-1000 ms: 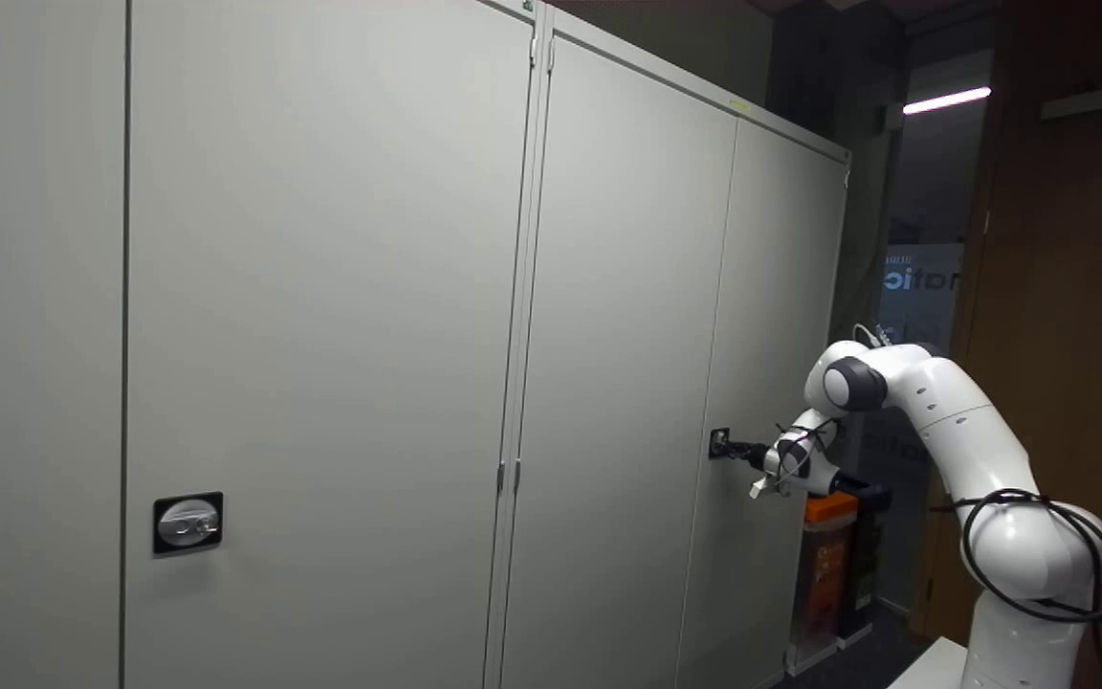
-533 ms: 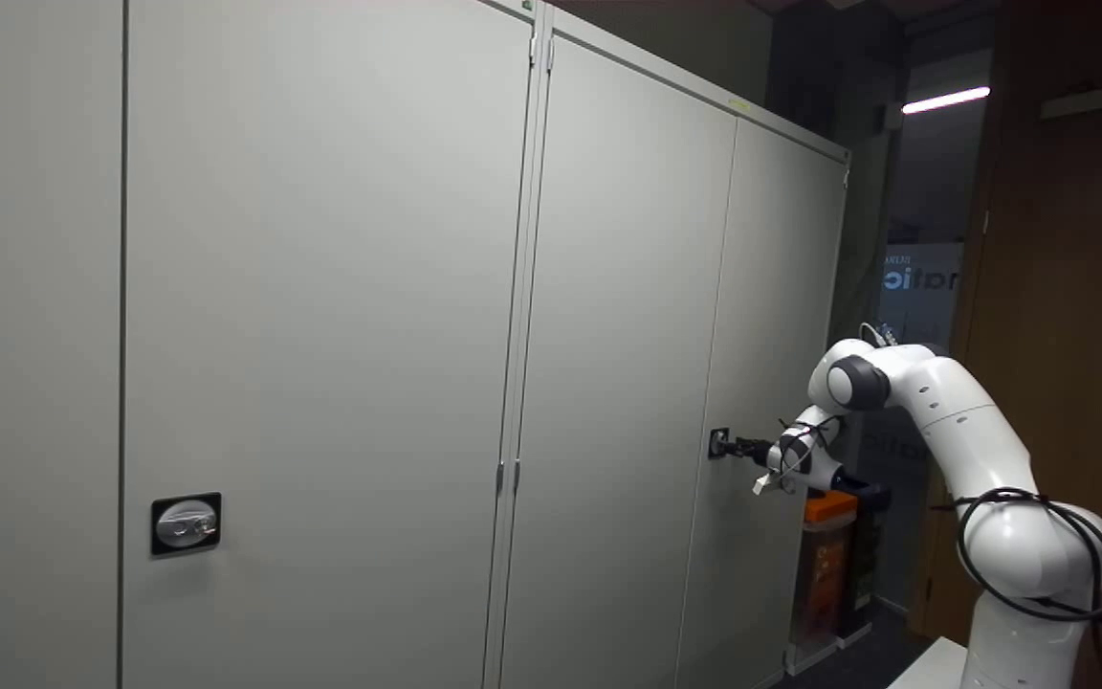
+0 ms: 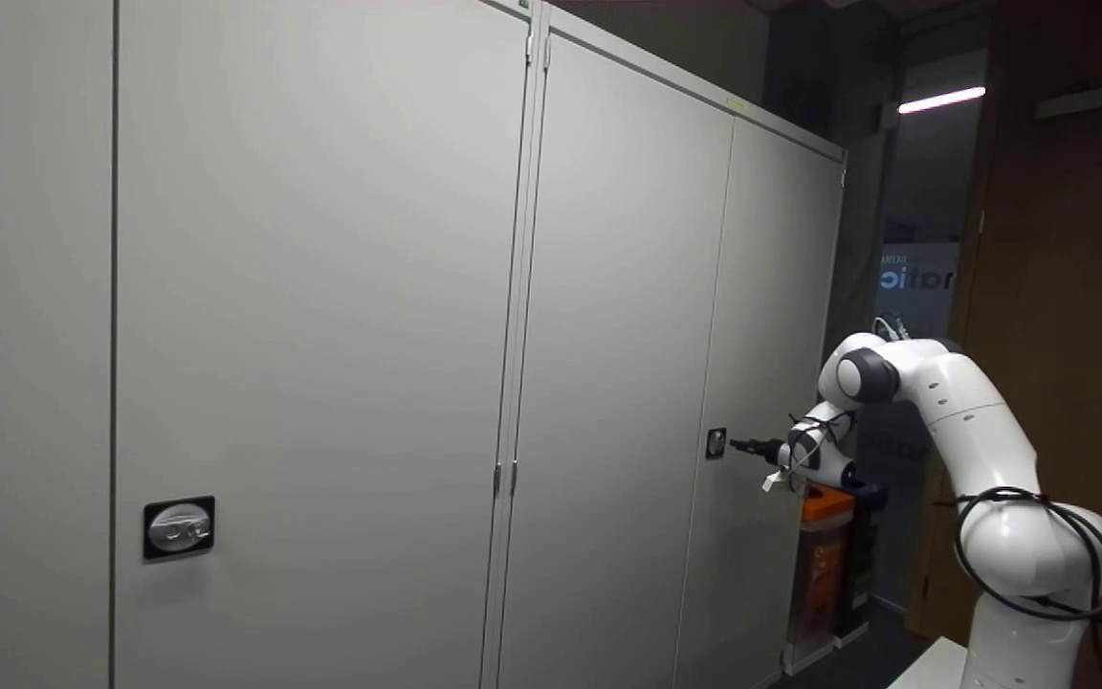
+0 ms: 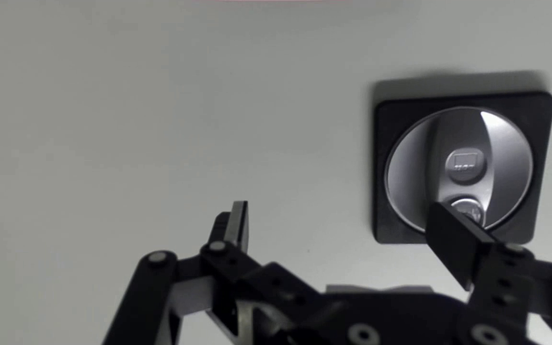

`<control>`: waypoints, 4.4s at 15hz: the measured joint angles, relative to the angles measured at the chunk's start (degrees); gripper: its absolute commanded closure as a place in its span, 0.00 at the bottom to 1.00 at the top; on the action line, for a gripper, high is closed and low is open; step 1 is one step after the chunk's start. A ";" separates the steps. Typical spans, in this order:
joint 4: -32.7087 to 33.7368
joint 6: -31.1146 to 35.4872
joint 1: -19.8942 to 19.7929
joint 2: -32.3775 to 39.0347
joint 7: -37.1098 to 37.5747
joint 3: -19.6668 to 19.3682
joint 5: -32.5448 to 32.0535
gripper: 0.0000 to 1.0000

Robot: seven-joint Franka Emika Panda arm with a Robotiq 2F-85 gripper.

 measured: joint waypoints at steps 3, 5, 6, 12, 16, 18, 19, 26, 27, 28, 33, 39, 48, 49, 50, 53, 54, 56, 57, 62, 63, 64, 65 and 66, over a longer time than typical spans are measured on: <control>-2.39 1.33 -0.85 -2.53 3.87 -0.01 -1.24 0.00; -4.49 2.02 -0.93 -4.78 7.28 -0.01 -3.39 0.00; -5.72 2.26 -0.94 -6.04 9.38 -0.01 -4.96 0.00; -13.89 3.18 -1.09 -15.42 26.18 -0.15 -17.92 0.00; -19.21 3.25 -1.77 -23.43 42.15 -0.33 -27.73 0.00; -21.50 3.26 -2.34 -27.65 50.12 -0.43 -31.96 0.00; -22.52 3.26 -2.62 -29.66 54.16 -0.49 -33.97 0.00; -27.54 3.60 -4.45 -42.19 80.33 -0.55 -44.12 0.00; -27.87 4.14 -4.58 -43.69 83.86 -0.48 -44.82 0.00; -28.13 4.84 -4.63 -45.06 87.15 -0.36 -45.29 0.00; -29.11 8.90 -4.78 -51.48 103.52 1.19 -48.04 0.00; -30.28 10.70 -5.30 -58.21 124.08 3.21 -51.61 0.00; -32.06 9.69 -5.48 -64.23 150.41 3.87 -60.02 0.00; -32.39 9.08 -5.48 -64.65 153.21 3.87 -61.66 0.00; -32.89 8.22 -5.49 -65.10 155.83 3.88 -63.35 0.00; -34.89 5.03 -5.52 -66.73 162.33 3.99 -68.62 0.00; -35.65 3.76 -5.56 -67.41 164.14 4.04 -70.59 0.00; -37.31 0.82 -5.86 -69.03 167.11 4.22 -74.61 0.00; -38.16 -0.74 -6.19 -69.94 168.20 4.37 -76.54 0.00; -41.09 -7.10 -8.03 -74.21 169.30 4.98 -83.16 0.00; -41.39 -7.82 -8.24 -74.80 169.29 5.01 -83.75 0.00; -41.63 -8.04 -8.38 -75.24 169.29 5.05 -83.97 0.00; -41.84 -8.04 -8.43 -75.54 169.28 5.08 -84.03 0.00; -41.96 -8.04 -8.43 -75.69 169.26 5.10 -84.06 0.00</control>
